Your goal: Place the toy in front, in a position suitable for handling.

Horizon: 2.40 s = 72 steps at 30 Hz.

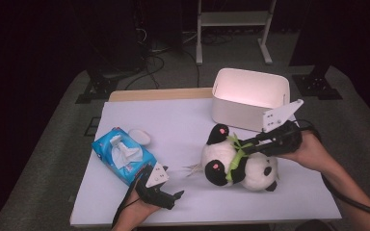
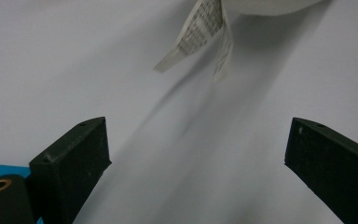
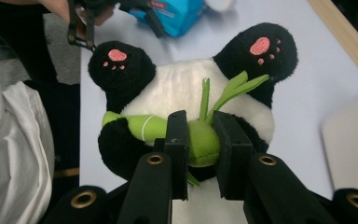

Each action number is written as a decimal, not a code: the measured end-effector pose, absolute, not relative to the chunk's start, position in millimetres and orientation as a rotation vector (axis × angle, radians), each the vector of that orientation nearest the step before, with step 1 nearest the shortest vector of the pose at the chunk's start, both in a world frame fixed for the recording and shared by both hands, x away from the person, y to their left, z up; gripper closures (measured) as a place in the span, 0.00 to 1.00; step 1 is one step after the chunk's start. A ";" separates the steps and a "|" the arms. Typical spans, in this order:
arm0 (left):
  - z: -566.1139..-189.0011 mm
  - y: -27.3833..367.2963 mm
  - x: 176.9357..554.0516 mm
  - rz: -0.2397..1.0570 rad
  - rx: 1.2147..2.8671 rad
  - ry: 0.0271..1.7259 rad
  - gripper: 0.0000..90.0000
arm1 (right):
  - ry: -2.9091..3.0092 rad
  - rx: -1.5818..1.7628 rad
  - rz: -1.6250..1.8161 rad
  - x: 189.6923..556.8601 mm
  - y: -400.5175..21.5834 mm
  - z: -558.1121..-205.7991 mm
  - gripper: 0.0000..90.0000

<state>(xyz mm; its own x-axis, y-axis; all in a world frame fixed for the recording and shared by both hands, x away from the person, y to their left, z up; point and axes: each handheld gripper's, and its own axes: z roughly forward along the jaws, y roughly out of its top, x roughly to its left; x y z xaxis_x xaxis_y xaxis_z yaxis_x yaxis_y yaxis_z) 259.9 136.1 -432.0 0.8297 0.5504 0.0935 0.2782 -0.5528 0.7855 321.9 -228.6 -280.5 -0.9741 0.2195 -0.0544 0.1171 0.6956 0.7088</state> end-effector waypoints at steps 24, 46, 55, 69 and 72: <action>-430.4 150.1 243.6 0.385 2.181 0.593 0.06 | 2.904 0.317 1.262 340.0 -166.8 -339.9 0.53; -403.6 161.3 245.5 0.405 2.243 0.500 0.13 | 2.655 0.358 1.401 312.3 -213.5 -386.3 0.52; -385.0 176.7 254.9 0.407 2.287 0.468 0.15 | 2.625 0.369 1.427 311.2 -214.0 -390.5 0.49; -351.8 219.9 275.6 0.480 2.351 0.455 0.30 | 2.622 0.346 1.416 309.9 -213.4 -391.0 0.46; -344.0 225.5 281.5 0.497 2.371 0.447 0.36 | 2.620 0.335 1.411 309.5 -212.8 -391.1 0.44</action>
<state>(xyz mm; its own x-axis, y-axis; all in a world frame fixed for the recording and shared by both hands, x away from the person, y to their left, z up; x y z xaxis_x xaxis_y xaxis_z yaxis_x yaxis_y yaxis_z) 281.5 225.5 -344.0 0.8690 0.4375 0.2314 0.1843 -0.7199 0.6692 309.5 -212.8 -391.1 -0.9643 0.2639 -0.0236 0.1256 0.5335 0.8364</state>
